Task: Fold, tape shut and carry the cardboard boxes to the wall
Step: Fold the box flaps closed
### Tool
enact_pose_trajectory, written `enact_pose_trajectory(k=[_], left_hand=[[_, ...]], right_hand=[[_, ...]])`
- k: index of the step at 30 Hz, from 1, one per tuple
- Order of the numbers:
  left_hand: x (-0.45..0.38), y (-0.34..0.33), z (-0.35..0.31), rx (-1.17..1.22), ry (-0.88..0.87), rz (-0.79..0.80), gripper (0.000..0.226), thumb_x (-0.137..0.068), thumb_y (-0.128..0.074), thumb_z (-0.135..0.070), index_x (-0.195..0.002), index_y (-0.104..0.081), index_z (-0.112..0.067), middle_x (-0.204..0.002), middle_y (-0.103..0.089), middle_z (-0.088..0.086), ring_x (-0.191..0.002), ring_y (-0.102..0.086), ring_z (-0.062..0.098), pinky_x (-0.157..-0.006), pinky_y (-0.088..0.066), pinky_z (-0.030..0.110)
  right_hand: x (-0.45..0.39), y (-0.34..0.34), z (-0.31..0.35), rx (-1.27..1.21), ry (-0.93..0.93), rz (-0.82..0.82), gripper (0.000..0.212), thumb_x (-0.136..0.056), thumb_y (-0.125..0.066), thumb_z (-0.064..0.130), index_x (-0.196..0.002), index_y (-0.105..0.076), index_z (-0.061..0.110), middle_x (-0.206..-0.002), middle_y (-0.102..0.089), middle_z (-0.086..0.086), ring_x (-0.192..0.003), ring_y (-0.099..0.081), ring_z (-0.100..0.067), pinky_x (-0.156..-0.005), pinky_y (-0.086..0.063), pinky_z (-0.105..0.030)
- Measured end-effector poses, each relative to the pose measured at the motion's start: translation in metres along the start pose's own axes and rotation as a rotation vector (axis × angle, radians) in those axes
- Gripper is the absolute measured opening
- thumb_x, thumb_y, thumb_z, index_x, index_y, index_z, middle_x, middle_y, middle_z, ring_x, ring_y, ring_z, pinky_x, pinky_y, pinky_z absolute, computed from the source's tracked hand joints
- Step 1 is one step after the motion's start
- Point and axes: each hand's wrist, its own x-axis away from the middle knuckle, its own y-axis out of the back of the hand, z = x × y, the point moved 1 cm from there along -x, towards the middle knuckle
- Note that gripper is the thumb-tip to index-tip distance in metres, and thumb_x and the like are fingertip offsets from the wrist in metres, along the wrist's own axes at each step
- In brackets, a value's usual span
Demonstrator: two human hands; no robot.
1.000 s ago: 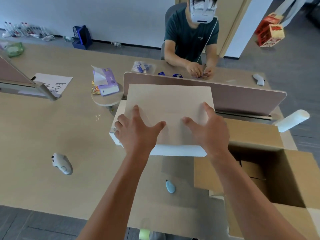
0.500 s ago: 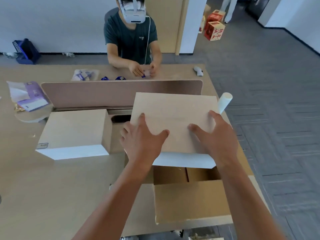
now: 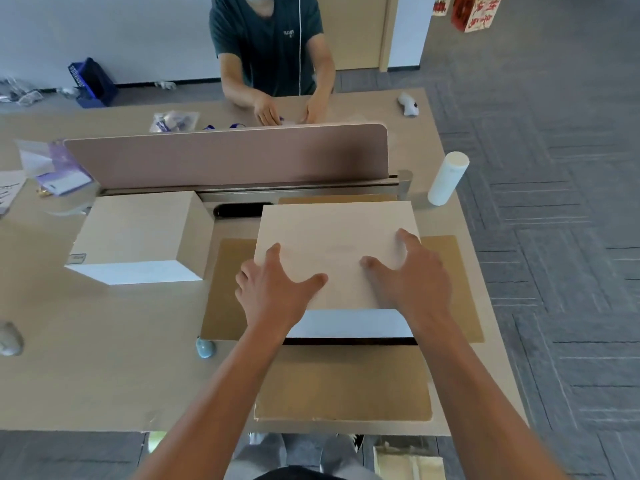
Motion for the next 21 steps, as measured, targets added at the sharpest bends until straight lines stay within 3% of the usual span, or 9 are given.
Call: enact_pose_trajectory(k=[9,14,21], left_hand=[[-0.017,-0.040,0.021,0.110,0.011,0.097,0.108,-0.072,-0.082,-0.066,-0.160,-0.029,-0.032,-0.147,-0.039,0.010,-0.141,-0.033,0.030,-0.119,-0.031,0.047],[-0.017,-0.064,0.040,0.107,0.024,0.081,0.106,-0.072,-0.081,-0.067,-0.158,-0.030,-0.035,-0.154,-0.032,0.008,-0.145,-0.025,0.029,-0.121,-0.026,0.046],[-0.017,-0.082,0.055,0.080,0.010,0.070,0.088,-0.072,-0.078,-0.069,-0.148,-0.042,-0.040,-0.150,-0.040,0.006,-0.142,-0.028,0.030,-0.116,-0.029,0.045]], right_hand=[[-0.018,-0.033,-0.030,0.042,-0.025,0.046,0.084,-0.086,-0.064,0.069,-0.157,-0.034,0.036,-0.134,-0.053,-0.013,-0.126,-0.050,-0.037,-0.109,-0.042,-0.046],[-0.016,-0.059,-0.046,0.131,0.003,-0.012,0.085,-0.085,-0.060,0.073,-0.157,-0.034,0.037,-0.128,-0.055,-0.012,-0.118,-0.049,-0.034,-0.106,-0.039,-0.042],[-0.011,-0.077,-0.062,0.211,0.024,-0.116,0.078,-0.086,-0.061,0.072,-0.151,-0.045,0.033,-0.128,-0.060,-0.011,-0.117,-0.048,-0.032,-0.103,-0.038,-0.041]])
